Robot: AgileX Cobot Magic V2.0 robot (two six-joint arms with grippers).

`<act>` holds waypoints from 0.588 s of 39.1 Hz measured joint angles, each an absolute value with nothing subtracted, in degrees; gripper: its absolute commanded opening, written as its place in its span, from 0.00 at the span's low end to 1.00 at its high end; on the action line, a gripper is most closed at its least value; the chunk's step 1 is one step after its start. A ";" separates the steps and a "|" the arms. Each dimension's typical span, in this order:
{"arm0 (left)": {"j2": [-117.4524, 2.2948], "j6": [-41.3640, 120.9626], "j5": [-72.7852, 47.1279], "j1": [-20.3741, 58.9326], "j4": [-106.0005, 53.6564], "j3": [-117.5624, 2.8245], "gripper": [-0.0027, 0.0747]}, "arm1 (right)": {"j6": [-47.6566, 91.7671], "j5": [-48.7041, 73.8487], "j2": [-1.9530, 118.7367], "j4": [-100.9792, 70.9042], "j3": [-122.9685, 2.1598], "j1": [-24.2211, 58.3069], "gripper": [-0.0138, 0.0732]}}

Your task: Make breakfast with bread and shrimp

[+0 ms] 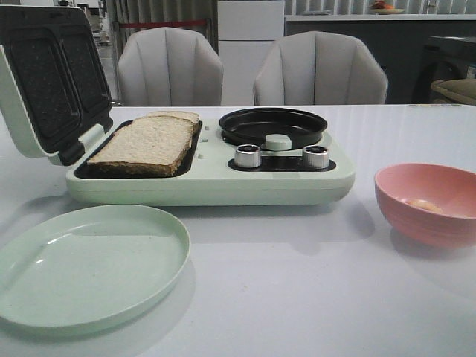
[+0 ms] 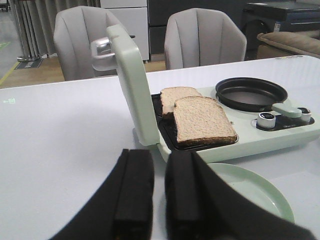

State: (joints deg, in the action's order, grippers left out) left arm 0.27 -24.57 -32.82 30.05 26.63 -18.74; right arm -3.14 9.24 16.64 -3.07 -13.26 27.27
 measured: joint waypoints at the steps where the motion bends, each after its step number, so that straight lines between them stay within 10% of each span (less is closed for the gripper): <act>1: 0.27 -24.57 -32.74 30.05 26.76 -18.74 0.28 | -3.14 9.50 16.64 -3.07 -13.12 27.27 0.79; 23: -15.44 -34.46 -25.85 30.05 30.71 -26.60 0.55 | -3.25 11.07 16.64 -3.16 -12.77 27.27 0.79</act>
